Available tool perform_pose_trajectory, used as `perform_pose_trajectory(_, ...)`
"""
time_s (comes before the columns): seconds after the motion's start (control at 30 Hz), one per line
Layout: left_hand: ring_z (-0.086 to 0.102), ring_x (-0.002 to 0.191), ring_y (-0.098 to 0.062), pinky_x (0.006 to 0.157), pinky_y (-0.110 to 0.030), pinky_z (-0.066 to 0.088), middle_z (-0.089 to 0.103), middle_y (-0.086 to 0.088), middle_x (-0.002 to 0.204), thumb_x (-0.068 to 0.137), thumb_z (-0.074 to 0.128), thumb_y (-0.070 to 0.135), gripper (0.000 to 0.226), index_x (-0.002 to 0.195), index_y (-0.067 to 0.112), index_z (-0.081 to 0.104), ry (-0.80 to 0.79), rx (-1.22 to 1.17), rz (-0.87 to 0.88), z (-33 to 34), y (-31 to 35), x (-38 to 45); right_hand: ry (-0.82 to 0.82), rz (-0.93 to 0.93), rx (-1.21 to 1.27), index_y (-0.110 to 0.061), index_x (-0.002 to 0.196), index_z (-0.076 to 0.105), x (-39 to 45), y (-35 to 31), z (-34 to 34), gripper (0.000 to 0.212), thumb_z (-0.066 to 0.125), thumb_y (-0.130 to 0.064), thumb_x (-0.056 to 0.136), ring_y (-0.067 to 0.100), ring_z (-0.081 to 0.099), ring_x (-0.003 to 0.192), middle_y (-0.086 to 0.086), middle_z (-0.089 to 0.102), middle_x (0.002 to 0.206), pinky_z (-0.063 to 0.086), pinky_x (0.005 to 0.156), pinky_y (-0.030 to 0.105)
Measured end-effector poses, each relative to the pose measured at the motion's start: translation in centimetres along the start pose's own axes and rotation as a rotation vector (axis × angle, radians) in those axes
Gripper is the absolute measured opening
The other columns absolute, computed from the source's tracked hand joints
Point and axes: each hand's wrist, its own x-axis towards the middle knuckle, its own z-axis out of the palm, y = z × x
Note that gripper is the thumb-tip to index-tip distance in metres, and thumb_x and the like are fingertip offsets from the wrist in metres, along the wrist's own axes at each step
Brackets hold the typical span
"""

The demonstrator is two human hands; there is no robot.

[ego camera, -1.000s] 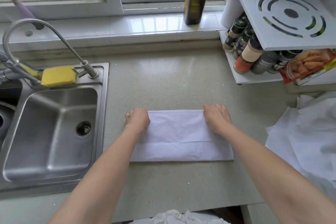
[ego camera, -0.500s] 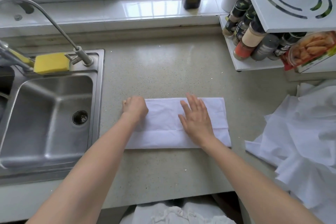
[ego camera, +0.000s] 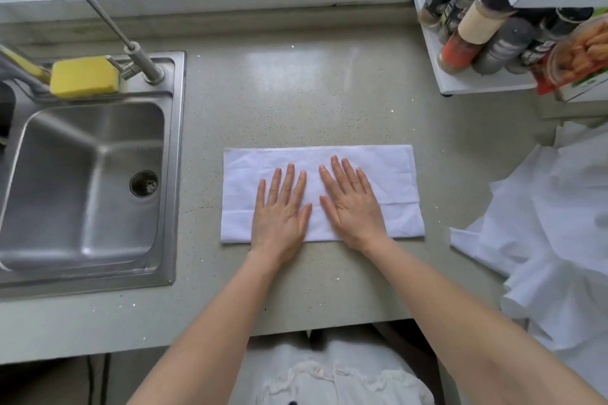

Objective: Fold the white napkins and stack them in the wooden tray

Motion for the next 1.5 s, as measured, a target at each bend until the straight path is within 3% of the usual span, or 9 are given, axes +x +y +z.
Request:
perform_pose_trajectory(0.1,0.016,0.146,-0.026,0.116,-0.047,0.008,0.019,-0.007,0.158,0.095,0.026,0.046,0.063,0.151,0.018,0.025,-0.003,0.015,0.008,0.3,-0.5,0.0,-0.045,0.015,-0.029,-0.023,0.151,0.021,-0.5,2.0,-0.3,0.060,0.019,-0.047,0.097,0.019,0.011,0.147,0.002,0.013,0.159,0.002,0.119,0.037)
perform_pose_trajectory(0.3,-0.007,0.148,-0.026,0.117,-0.048,-0.006,-0.003,-0.001,0.161,0.088,0.011,0.062,0.075,0.153,0.025,0.005,-0.092,0.003,-0.059,-0.3,-0.4,-0.2,-0.017,0.445,-0.032,-0.024,0.153,0.001,-2.2,6.4,-1.8,0.065,0.014,-0.054,0.096,0.019,-0.006,0.148,0.004,-0.007,0.160,-0.009,0.117,0.033)
perform_pose_trajectory(0.43,-0.007,0.146,-0.029,0.117,-0.049,0.000,-0.006,-0.003,0.160,0.085,0.027,0.072,0.085,0.153,0.030,-0.003,-0.280,0.015,-0.064,-3.2,0.0,1.3,0.203,0.733,0.192,-0.004,0.143,0.030,-2.3,5.6,-3.9,0.069,0.057,-0.039,0.090,0.032,0.026,0.137,0.017,0.028,0.150,0.021,0.112,0.039)
perform_pose_trajectory(0.6,0.002,0.144,-0.032,0.114,-0.049,0.019,0.002,-0.011,0.156,0.069,0.061,0.073,0.112,0.152,0.031,-0.002,-0.421,0.155,0.023,-6.5,0.2,3.8,0.181,0.968,0.366,-0.008,0.109,0.050,-1.3,4.4,-5.8,0.038,0.067,-0.029,0.082,0.033,0.055,0.108,0.014,0.060,0.115,0.038,0.086,0.037)
perform_pose_trajectory(0.7,-0.021,0.144,-0.030,0.117,-0.055,0.004,-0.021,-0.010,0.157,0.064,0.067,0.072,0.124,0.151,0.031,-0.011,-0.492,0.189,0.077,-6.7,0.2,4.5,0.103,0.905,0.587,-0.009,0.084,0.055,-1.0,4.8,-6.2,0.016,0.064,-0.022,0.083,0.032,0.058,0.085,0.014,0.063,0.090,0.037,0.066,0.029)
perform_pose_trajectory(0.8,-0.027,0.142,-0.030,0.114,-0.061,-0.002,-0.031,-0.008,0.154,0.062,0.071,0.071,0.131,0.149,0.031,-0.019,-0.535,0.190,0.091,-6.5,0.4,4.9,0.188,0.799,0.740,0.004,0.080,0.056,-1.5,5.8,-6.7,0.023,0.065,-0.017,0.084,0.025,0.049,0.071,0.016,0.059,0.076,0.032,0.060,0.032)
perform_pose_trajectory(1.23,-0.025,0.139,-0.044,0.105,-0.073,0.008,-0.038,-0.010,0.150,0.047,0.084,0.064,0.149,0.144,0.040,-0.027,-0.668,0.152,0.014,-6.4,5.9,5.2,0.391,0.663,0.817,-0.014,0.063,0.043,-4.1,8.2,-11.0,0.031,0.061,-0.017,0.088,0.013,0.023,0.050,-0.002,0.030,0.049,0.022,0.049,0.026)
perform_pose_trajectory(1.37,-0.014,0.146,-0.028,0.115,-0.059,0.003,-0.018,-0.003,0.158,0.064,0.078,0.059,0.122,0.153,0.030,-0.001,-0.500,-0.256,-0.017,-7.5,3.6,4.5,0.355,0.577,1.001,-0.014,0.070,0.054,-2.2,4.6,-13.9,0.019,0.063,-0.014,0.087,0.010,0.034,0.047,-0.002,0.045,0.052,0.028,0.048,0.021)
perform_pose_trajectory(1.5,0.052,0.119,-0.019,0.105,-0.039,0.042,0.054,-0.007,0.133,0.090,0.058,0.046,0.041,0.119,0.017,0.057,-0.085,-1.173,-0.522,-9.5,-1.3,2.4,0.183,0.457,1.181,-0.013,0.094,0.058,0.2,-0.9,-14.9,0.011,0.062,-0.005,0.087,0.008,0.046,0.044,-0.002,0.053,0.056,0.040,0.045,0.019)
